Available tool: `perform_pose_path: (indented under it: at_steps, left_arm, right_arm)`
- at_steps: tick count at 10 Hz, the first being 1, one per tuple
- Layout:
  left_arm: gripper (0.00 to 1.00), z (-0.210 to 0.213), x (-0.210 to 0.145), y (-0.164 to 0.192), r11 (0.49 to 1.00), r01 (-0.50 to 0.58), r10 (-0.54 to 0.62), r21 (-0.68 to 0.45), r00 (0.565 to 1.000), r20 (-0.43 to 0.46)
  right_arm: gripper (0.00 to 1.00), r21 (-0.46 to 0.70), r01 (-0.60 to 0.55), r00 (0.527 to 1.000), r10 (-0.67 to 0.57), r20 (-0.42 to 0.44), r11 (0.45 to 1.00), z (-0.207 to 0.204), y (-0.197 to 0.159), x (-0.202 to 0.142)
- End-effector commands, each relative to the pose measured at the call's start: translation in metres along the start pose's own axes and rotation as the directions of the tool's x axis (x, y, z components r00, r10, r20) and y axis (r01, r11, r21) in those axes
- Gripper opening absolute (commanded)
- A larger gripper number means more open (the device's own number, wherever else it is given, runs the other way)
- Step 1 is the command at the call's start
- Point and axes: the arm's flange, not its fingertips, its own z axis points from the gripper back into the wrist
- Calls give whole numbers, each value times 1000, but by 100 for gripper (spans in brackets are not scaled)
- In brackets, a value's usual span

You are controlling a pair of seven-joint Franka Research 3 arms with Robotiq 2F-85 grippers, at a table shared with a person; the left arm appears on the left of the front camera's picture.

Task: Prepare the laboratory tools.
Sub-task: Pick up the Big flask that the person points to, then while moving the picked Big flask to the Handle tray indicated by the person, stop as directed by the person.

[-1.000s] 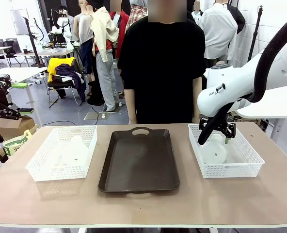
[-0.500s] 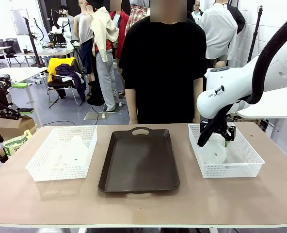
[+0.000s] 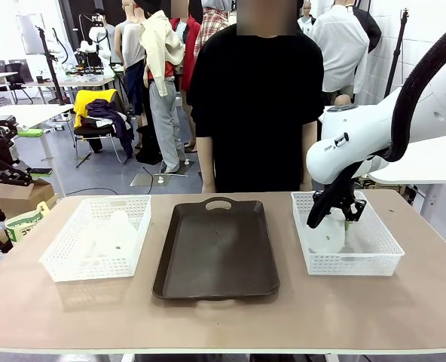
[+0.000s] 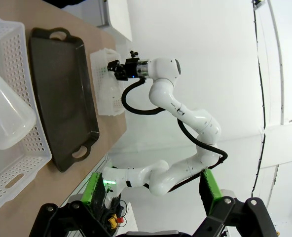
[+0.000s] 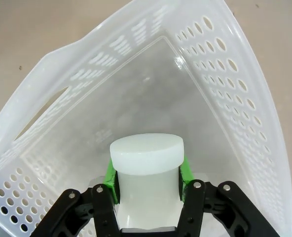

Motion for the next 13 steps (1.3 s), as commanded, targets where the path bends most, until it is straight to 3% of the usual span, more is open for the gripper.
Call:
perform_pose_path:
  at_steps: [1, 13]
  left_arm:
    - [100, 2, 0, -2, 1000, 3, -3, -1, 1000, 3]
    - [100, 2, 0, -2, 1000, 3, -3, -1, 1000, 3]
  right_arm:
    - [0, -2, 19, 1000, -19, -21, 1000, 0, 3, 5]
    - [0, 0, 2, 1000, -2, -1, 1000, 0, 0, 0]
